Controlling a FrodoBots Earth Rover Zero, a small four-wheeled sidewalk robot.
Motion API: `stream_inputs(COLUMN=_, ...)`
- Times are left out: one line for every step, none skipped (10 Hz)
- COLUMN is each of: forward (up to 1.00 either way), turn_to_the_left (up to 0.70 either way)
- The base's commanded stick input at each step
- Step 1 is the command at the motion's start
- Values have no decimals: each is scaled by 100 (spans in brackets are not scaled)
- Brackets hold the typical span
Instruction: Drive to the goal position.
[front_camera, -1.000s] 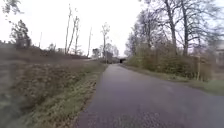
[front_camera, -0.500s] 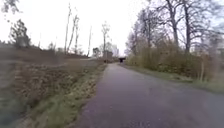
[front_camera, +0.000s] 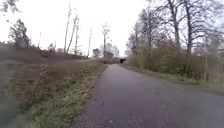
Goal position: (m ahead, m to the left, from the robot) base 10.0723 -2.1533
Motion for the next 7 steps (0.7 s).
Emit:
stream_inputs(forward=70, turn_to_the_left=0)
stream_inputs(forward=70, turn_to_the_left=0)
stream_inputs(forward=70, turn_to_the_left=0)
stream_inputs(forward=70, turn_to_the_left=0)
stream_inputs(forward=70, turn_to_the_left=0)
stream_inputs(forward=70, turn_to_the_left=0)
stream_inputs(forward=70, turn_to_the_left=0)
